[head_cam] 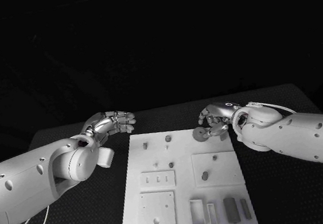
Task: Assemble the parts on the task board
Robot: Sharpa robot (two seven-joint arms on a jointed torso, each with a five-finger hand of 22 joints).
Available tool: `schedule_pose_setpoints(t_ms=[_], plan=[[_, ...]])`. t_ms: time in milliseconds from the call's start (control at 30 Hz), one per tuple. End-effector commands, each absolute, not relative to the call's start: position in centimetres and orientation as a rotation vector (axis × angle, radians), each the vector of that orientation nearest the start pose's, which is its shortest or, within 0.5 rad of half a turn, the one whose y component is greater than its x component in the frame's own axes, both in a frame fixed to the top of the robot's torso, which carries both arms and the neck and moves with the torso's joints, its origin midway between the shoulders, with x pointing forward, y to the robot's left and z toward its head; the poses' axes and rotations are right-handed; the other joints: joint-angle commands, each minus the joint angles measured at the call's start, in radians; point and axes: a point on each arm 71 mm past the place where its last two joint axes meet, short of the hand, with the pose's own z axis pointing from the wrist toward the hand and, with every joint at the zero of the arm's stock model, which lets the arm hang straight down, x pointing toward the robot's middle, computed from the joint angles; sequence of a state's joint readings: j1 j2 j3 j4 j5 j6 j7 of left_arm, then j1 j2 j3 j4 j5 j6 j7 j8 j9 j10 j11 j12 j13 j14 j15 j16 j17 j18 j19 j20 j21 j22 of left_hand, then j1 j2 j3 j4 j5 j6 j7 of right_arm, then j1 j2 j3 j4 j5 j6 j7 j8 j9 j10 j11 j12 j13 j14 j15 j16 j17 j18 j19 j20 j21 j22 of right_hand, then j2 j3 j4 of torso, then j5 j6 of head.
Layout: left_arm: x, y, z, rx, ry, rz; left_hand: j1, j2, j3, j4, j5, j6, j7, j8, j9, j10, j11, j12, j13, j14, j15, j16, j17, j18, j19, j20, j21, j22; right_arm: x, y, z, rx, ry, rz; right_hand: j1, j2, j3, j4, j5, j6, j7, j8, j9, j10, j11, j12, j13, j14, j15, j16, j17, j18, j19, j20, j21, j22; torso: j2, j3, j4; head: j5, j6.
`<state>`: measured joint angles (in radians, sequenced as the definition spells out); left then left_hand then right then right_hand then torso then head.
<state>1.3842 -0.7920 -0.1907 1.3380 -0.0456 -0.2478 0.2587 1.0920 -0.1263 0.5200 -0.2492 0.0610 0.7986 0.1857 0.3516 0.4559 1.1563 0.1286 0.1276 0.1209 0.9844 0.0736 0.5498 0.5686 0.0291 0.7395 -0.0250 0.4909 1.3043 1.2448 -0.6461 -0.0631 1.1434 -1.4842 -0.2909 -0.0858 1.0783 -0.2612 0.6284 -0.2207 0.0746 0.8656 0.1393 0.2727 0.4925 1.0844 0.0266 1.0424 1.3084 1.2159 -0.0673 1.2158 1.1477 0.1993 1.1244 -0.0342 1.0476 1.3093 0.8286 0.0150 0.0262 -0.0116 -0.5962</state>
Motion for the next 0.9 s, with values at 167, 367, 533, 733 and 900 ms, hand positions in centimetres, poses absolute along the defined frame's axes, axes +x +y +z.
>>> schedule_pose_setpoints(t_ms=[167,367,533,733,900], plan=[[53.51,23.72,-15.48,-1.007,1.543,-1.364,-0.004,-0.001,0.006,0.0,-0.003,-0.001,0.0,-0.007,0.001,-0.003,0.002,-0.004,0.0,-0.002,0.004,-0.005,0.001,0.01,-0.006,0.003,0.006,0.002,55.63,-21.47,-19.74,-0.163,1.699,0.454,0.0,0.018,0.024,0.007,-0.002,0.04,0.004,0.01,0.006,-0.042,0.005,0.014,-0.003,-0.004,-0.008,0.008,0.002,0.062,-0.002,-0.008,0.011,0.018,0.0,-0.0016,0.0034,-0.001,-0.006],[53.54,23.78,-15.52,-1.008,1.544,-1.354,-0.003,0.0,0.007,0.0,-0.003,-0.001,0.0,-0.007,0.001,-0.004,0.003,-0.005,0.0,-0.002,0.004,-0.005,0.001,0.01,-0.006,0.003,0.006,0.002,55.54,-21.43,-20.05,-0.166,1.709,0.456,-0.009,0.029,0.041,0.017,-0.01,0.067,-0.008,0.022,0.013,-0.034,-0.006,0.031,-0.012,0.003,-0.019,0.014,0.004,0.062,0.004,-0.01,0.023,0.018,0.0,-0.0006,0.0002,0.007,-0.008],[53.56,23.78,-15.54,-1.009,1.545,-1.351,-0.003,0.001,0.007,0.0,-0.003,-0.001,0.0,-0.007,0.001,-0.004,0.003,-0.005,0.0,-0.002,0.004,-0.005,0.001,0.01,-0.006,0.003,0.006,0.002,55.52,-21.05,-20.14,-0.177,1.713,0.462,-0.007,0.038,0.054,0.02,-0.017,0.084,-0.014,0.03,0.018,-0.03,-0.012,0.04,-0.017,0.006,-0.024,0.016,0.005,0.062,0.005,-0.012,0.028,0.018,0.0,-0.0002,0.001,0.005,-0.011],[53.57,23.78,-15.55,-1.009,1.546,-1.351,-0.003,0.001,0.007,0.0,-0.003,-0.001,0.0,-0.007,0.001,-0.004,0.003,-0.005,0.0,-0.002,0.004,-0.005,0.002,0.01,-0.006,0.003,0.006,0.002,55.48,-20.77,-20.27,-0.181,1.721,0.465,-0.015,0.037,0.056,0.024,-0.017,0.088,-0.016,0.031,0.02,-0.026,-0.014,0.047,-0.019,0.01,-0.026,0.018,0.005,0.062,0.007,-0.012,0.032,0.018,0.0,-0.0001,0.0027,0.002,-0.014],[53.56,23.83,-15.55,-1.01,1.546,-1.351,-0.003,0.002,0.007,0.0,-0.003,-0.001,0.001,-0.007,0.002,-0.004,0.003,-0.006,0.0,-0.002,0.004,-0.005,0.002,0.01,-0.006,0.003,0.006,0.002,55.52,-20.78,-20.25,-0.176,1.712,0.463,-0.022,0.034,0.052,0.025,-0.016,0.085,-0.016,0.028,0.02,-0.026,-0.014,0.051,-0.021,0.011,-0.026,0.019,0.005,0.062,0.008,-0.012,0.034,0.017,0.0,0.0006,0.0018,0.005,-0.014]])
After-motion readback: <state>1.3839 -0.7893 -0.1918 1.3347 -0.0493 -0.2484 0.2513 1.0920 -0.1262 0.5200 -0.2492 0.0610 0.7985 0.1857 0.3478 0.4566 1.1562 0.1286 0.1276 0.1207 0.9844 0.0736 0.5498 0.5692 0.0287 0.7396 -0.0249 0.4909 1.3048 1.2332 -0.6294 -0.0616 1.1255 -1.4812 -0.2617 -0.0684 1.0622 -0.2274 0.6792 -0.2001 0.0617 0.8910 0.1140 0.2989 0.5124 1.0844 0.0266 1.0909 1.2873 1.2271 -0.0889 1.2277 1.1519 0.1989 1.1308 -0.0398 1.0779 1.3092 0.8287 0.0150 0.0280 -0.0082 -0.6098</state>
